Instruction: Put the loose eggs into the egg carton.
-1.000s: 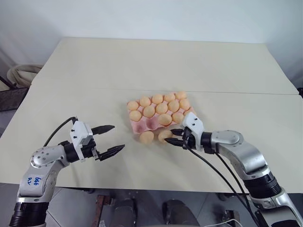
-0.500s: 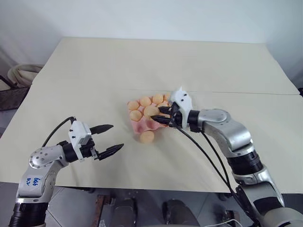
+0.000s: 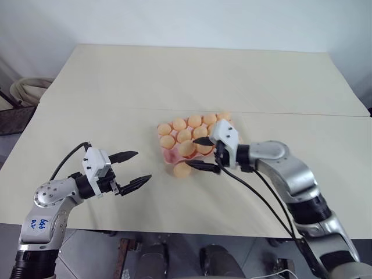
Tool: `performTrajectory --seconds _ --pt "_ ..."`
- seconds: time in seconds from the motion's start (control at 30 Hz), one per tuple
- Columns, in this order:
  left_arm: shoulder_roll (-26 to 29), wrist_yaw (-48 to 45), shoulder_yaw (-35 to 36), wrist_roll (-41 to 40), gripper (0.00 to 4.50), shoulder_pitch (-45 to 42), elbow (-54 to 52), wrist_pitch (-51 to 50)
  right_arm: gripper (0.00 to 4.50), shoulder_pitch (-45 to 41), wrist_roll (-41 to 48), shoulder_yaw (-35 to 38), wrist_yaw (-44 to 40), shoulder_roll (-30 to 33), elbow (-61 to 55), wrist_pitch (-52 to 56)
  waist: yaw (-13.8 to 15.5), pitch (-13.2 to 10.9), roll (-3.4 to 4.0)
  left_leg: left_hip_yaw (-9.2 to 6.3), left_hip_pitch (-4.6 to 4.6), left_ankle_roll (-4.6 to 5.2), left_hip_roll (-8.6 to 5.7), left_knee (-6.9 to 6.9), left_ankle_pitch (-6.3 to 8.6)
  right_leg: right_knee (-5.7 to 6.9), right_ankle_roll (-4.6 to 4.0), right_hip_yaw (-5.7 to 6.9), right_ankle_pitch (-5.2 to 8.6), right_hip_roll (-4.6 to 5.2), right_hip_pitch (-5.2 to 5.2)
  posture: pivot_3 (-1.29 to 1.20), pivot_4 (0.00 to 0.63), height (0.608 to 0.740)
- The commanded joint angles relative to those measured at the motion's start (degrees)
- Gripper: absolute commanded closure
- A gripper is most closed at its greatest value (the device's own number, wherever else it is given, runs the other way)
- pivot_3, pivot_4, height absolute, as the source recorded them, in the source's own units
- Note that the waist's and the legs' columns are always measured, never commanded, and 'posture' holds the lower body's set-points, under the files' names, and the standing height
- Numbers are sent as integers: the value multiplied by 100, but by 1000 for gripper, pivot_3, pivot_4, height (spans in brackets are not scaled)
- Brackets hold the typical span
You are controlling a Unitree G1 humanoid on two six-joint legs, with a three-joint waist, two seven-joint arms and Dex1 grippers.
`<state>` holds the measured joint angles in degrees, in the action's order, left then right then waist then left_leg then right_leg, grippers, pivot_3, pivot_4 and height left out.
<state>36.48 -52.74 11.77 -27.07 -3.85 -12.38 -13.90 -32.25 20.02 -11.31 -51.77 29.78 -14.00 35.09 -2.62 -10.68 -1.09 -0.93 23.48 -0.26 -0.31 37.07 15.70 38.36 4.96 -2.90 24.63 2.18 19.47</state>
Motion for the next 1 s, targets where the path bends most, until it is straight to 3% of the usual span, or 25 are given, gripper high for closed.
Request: performTrajectory --seconds 0.03,0.23,0.43,0.7,0.77,0.83,1.0 --pt "-18 -89 -41 -84 0 -145 20 73 761 360 387 760 11 291 -600 -5 -5 0 0 2 -1 0 0 0 -1 -3 0 0 0 0 -1 0 150 740" --pt "93 -309 8 -125 0 -312 300 88 761 2450 590 2556 -461 877 -743 -1379 116 0 0 -2 -1 4 0 -3 -1 -31 0 13 0 2 -19 0 150 740" --pt "229 -551 100 -25 0 -368 662 259 761 3239 850 3120 -653 1032 -672 -1649 19 -1 2 7 -36 7 3 -4 1 -34 0 7 0 -3 -57 0 150 740" --pt "284 -588 63 -23 0 -393 700 247 761 2959 1144 2430 -722 1124 -1040 -1203 22 -2 3 -2 -52 9 3 -2 -1 -41 0 12 -7 2 -80 0 150 740" --pt "325 -604 111 -48 0 -319 647 221 148 2603 1357 2149 -421 1053 -1194 -662 10 -2 3 -4 -51 10 3 -6 -1 -45 0 13 -7 1 -79 0 150 740" --pt "373 -621 137 -51 0 -237 598 220 28 2257 1590 1764 -266 976 -1421 -179 -10 -3 5 -4 -49 9 3 -7 -1 -45 0 13 -7 2 -76 0 150 740" --pt "369 -527 178 -71 0 -97 433 158 28 1412 767 240 365 761 -1512 468 1 -3 5 -11 -37 8 3 -9 0 -51 0 19 -7 5 -66 0 150 740"
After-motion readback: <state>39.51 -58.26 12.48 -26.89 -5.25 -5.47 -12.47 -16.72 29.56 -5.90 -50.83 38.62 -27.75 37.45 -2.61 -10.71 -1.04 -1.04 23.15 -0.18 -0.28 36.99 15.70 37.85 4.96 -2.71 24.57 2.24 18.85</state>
